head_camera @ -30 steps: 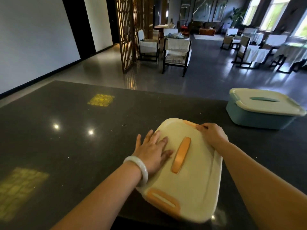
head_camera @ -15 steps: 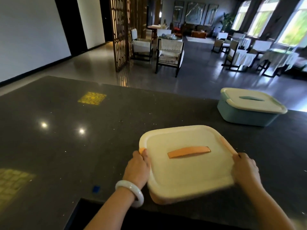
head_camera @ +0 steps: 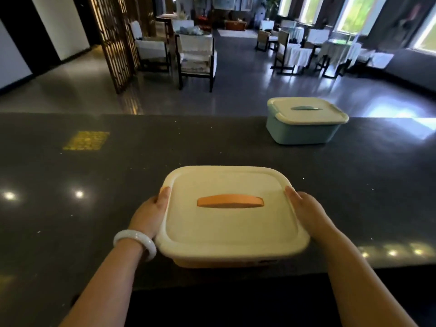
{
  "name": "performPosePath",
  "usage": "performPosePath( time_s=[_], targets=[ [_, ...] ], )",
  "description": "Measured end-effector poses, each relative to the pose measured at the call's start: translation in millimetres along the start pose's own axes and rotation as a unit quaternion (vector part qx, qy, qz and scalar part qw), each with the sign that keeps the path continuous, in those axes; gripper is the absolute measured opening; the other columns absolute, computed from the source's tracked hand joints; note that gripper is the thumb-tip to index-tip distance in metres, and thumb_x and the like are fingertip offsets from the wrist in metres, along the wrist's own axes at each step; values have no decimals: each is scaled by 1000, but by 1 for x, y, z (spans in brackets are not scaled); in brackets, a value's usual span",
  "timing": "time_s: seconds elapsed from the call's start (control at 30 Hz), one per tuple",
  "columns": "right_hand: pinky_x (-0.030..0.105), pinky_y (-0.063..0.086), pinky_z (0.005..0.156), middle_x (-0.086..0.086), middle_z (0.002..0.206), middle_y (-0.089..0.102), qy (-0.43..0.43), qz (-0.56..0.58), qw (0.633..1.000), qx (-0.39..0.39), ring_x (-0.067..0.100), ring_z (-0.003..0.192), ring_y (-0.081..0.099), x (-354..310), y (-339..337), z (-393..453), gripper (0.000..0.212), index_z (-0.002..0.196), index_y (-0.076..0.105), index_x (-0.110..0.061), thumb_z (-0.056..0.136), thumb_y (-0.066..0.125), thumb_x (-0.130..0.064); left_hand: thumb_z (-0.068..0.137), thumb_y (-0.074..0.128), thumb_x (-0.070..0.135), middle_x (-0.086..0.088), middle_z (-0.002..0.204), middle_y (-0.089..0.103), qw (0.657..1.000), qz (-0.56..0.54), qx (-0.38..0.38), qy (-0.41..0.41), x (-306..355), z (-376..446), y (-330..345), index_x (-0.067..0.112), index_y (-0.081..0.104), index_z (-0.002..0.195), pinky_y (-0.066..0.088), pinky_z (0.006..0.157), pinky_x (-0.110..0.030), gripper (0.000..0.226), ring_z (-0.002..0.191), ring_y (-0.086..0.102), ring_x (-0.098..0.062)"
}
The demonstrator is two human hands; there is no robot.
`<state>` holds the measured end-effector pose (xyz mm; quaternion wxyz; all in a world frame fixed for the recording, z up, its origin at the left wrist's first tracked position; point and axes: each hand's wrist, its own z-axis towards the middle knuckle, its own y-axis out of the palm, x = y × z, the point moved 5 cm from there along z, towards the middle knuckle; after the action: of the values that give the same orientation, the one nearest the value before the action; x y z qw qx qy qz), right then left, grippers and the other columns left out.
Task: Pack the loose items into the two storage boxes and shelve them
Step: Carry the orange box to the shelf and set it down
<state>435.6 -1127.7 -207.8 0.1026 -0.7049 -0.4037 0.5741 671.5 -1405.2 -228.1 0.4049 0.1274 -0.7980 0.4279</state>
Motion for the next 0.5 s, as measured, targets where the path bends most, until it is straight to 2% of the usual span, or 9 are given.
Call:
performPosePath(
  time_s=[0.13,0.23,0.3,0.37,0.43,0.5],
  targets=[
    [40,50,86,3,96,65,11,45,999,-3,23,91,62,9,-2,3,46,102,60,-19,94,41,-59,86,31,75,-12,90,71,997,-63,-19,-34,-4,-10,2,17,65,94,49,90,-48,68,85,67,-31],
    [37,50,79,2,94,65,13,66,998,-6,20,88,62,18,-3,-4,44,99,60,-20,93,42,-59,86,37,74,-13,89,73,995,-92,-20,-36,-3,-19,3,15,68,93,49,91,-50,66,85,68,-32],
    [33,48,69,0,91,66,31,99,995,-2,18,84,63,34,-7,-12,46,93,60,-17,92,43,-60,85,40,74,-11,83,74,995,-88,-18,-33,-3,-26,7,16,70,91,50,89,-49,66,82,69,-32],
    [31,49,66,0,88,69,49,127,991,4,18,81,65,54,-16,-24,47,84,63,-17,91,46,-61,83,42,74,-9,76,74,996,-77,-17,-28,-1,-37,15,14,72,87,51,84,-45,67,78,69,-31],
    [33,53,69,1,86,70,55,144,988,11,20,81,67,72,-30,-34,44,79,64,-19,90,48,-59,83,45,73,-10,70,73,997,-71,-18,-22,6,-49,27,9,73,84,51,76,-41,70,74,68,-33],
    [39,55,78,3,87,70,61,154,986,27,22,83,67,89,-53,-40,43,77,64,-18,90,51,-57,83,48,71,-10,68,72,997,-73,-23,-20,18,-62,46,6,73,82,50,71,-39,70,71,68,-33]
  ],
)
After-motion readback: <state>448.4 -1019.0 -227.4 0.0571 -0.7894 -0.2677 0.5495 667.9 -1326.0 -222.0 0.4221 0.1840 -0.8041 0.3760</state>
